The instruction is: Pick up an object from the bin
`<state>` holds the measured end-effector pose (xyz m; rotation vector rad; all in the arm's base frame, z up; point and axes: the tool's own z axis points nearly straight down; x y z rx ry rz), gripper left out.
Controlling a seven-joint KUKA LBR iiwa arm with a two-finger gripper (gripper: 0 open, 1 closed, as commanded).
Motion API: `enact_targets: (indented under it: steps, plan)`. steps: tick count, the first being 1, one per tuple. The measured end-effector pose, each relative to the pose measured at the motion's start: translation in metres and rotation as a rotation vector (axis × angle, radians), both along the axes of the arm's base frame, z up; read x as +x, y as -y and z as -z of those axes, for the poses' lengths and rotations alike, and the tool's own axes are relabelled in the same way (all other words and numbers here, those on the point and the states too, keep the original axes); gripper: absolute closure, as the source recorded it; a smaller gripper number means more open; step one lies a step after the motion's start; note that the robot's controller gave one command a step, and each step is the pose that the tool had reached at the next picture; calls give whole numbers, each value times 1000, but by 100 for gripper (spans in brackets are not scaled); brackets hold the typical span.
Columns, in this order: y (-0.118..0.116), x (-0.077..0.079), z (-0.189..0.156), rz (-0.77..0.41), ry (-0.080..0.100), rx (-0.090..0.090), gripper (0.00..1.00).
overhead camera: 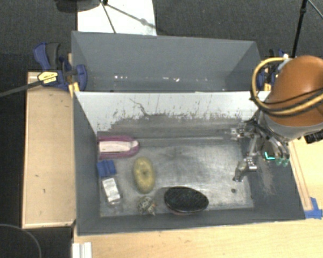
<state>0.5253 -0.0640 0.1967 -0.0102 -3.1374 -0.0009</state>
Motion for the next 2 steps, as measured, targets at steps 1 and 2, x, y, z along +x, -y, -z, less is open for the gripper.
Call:
enact_targets:
  steps: [1,2]
  plan:
    - [-38,-44,115,-24,11,0,0]
    - [-88,-41,124,-245,22,-1,0]
